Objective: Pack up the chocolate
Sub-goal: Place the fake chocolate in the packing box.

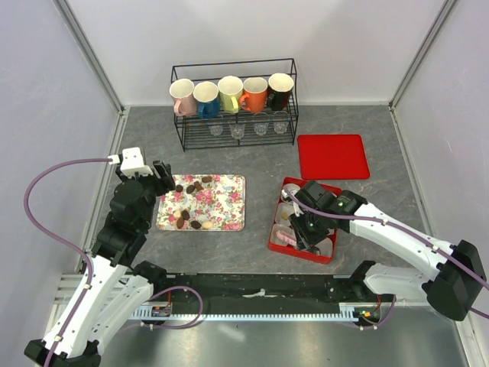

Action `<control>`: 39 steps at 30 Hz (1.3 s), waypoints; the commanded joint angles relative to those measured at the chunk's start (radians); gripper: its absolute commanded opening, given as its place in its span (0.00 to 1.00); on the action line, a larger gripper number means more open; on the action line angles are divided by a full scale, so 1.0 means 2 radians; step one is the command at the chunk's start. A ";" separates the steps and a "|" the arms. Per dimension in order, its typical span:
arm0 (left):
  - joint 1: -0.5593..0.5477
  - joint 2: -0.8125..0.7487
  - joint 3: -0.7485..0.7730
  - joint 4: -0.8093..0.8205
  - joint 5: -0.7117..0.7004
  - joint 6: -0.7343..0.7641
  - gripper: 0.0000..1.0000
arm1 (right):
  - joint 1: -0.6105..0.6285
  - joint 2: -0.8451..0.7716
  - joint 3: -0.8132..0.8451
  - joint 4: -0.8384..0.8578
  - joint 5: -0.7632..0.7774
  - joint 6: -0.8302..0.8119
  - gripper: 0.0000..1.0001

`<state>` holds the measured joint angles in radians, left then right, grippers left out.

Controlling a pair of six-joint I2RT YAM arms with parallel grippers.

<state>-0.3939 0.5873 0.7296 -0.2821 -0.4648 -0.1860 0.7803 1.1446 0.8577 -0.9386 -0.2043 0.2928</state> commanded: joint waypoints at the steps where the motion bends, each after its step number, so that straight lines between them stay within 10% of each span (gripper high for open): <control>1: 0.002 0.001 0.000 0.013 0.003 -0.011 0.72 | -0.002 0.001 -0.005 0.013 0.008 0.004 0.15; 13: 0.003 0.002 0.000 0.013 0.003 -0.011 0.72 | -0.001 -0.014 0.007 0.013 0.007 0.000 0.42; 39: 0.002 0.001 0.000 0.013 0.003 -0.011 0.72 | -0.001 -0.024 0.131 -0.007 0.019 -0.041 0.25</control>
<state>-0.3939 0.5957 0.7296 -0.2821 -0.4637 -0.1860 0.7803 1.0725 1.0546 -1.0039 -0.1421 0.2401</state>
